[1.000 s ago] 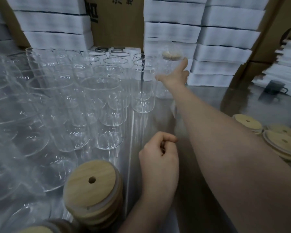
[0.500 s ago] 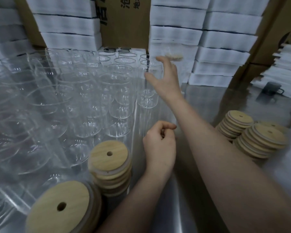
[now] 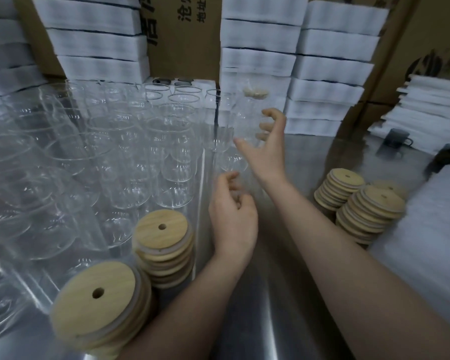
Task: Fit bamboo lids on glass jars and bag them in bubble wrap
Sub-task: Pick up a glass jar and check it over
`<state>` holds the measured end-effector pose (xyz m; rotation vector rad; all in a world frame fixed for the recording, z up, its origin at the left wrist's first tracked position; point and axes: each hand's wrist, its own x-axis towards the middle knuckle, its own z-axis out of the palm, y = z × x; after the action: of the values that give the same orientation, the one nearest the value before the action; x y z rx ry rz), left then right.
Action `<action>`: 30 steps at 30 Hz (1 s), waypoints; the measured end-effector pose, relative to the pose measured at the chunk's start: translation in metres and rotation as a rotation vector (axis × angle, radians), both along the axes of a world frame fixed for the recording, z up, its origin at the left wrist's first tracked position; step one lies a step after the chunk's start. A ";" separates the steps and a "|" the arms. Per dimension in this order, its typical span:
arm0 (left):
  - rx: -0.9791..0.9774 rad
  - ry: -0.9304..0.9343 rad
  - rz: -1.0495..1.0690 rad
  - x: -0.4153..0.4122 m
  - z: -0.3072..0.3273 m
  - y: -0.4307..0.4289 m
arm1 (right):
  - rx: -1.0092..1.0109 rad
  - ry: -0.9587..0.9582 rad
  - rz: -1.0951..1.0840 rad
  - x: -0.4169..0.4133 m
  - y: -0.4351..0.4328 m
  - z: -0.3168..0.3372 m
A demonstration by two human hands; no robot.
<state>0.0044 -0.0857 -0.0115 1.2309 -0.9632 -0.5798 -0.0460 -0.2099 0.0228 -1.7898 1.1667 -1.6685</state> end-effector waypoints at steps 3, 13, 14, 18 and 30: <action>-0.063 -0.138 0.080 0.000 -0.001 0.005 | 0.016 -0.170 -0.037 -0.015 0.028 -0.001; -0.216 -0.020 -0.177 -0.008 0.016 0.020 | 0.190 -0.434 0.086 -0.039 0.113 0.004; -0.196 0.021 -0.218 -0.008 0.020 0.020 | 0.195 -0.423 0.092 -0.039 0.117 0.002; -0.144 0.116 -0.353 -0.005 0.027 0.018 | 0.241 -0.337 0.121 -0.039 0.120 0.003; -0.088 0.349 -0.487 -0.005 0.025 0.017 | 0.405 -0.333 0.437 -0.051 0.116 -0.002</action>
<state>-0.0005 -0.0687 0.0130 0.7767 -0.9776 -1.0844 -0.0968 -0.0939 0.0206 -1.3324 0.8189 -1.2967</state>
